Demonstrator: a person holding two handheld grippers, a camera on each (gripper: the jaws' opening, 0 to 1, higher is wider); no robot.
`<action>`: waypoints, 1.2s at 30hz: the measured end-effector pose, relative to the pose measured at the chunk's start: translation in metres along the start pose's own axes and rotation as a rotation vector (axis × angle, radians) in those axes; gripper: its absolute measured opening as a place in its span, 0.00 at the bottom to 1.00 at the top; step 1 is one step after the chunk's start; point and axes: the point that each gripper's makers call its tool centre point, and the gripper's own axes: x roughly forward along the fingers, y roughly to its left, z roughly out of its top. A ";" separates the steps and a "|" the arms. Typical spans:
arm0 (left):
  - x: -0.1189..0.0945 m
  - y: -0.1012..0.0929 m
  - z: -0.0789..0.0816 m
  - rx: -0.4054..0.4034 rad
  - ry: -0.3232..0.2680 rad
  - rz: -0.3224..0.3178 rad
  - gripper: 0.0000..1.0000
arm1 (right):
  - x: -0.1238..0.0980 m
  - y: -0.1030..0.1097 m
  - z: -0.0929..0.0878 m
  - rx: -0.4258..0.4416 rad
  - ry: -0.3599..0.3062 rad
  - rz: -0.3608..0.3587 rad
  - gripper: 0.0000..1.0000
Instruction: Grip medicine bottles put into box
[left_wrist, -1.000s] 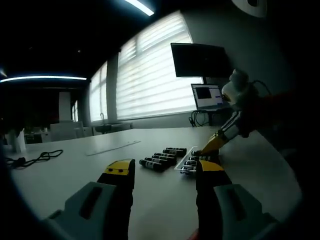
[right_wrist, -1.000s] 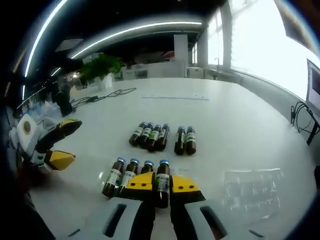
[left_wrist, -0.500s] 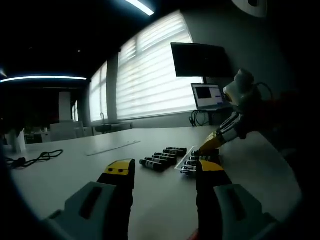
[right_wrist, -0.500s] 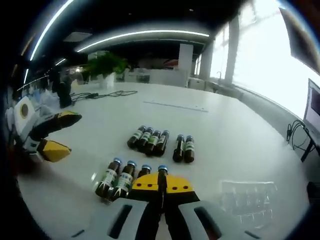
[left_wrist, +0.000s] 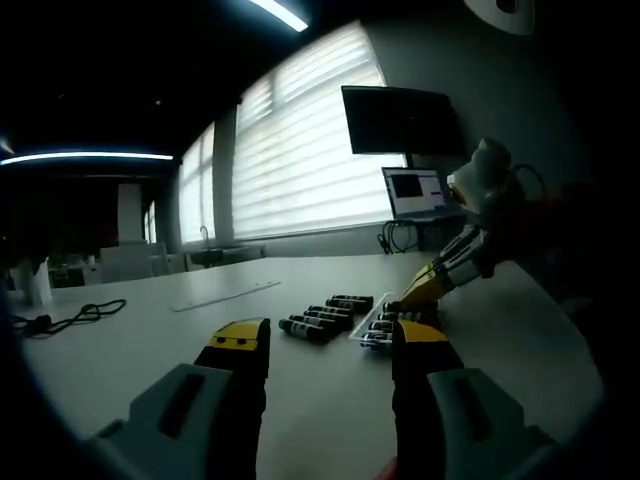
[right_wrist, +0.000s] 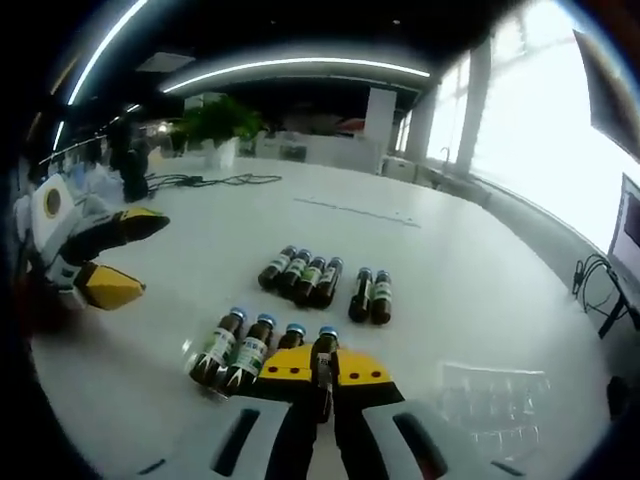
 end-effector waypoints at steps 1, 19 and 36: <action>0.000 0.000 0.000 0.000 0.000 0.000 0.42 | 0.000 -0.001 0.000 0.009 -0.001 0.004 0.02; 0.000 -0.001 0.001 0.000 -0.002 -0.001 0.42 | -0.006 0.004 0.009 0.004 0.003 -0.016 0.00; 0.000 0.000 0.002 -0.004 -0.010 0.000 0.42 | 0.001 -0.003 -0.005 -0.006 -0.051 -0.037 0.00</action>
